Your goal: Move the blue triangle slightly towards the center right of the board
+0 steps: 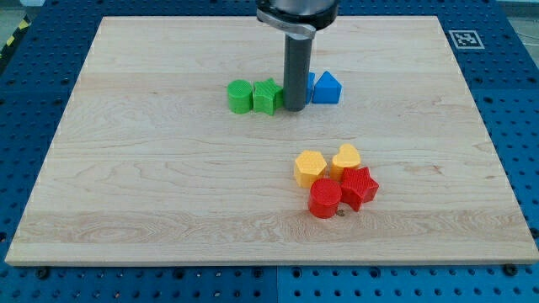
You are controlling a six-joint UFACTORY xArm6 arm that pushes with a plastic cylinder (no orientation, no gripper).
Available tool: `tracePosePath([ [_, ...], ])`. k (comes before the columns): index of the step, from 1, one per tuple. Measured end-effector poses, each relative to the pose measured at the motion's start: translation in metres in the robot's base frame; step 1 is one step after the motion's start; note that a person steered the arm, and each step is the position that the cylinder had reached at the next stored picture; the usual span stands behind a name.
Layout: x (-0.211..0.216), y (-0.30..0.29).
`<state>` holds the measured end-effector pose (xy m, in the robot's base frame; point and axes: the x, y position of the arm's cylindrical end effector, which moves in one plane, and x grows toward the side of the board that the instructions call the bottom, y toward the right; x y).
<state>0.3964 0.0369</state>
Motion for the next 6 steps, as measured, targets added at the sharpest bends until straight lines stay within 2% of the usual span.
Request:
tracePosePath([
  [4,-0.028,-0.001],
  [6,-0.024,0.031],
])
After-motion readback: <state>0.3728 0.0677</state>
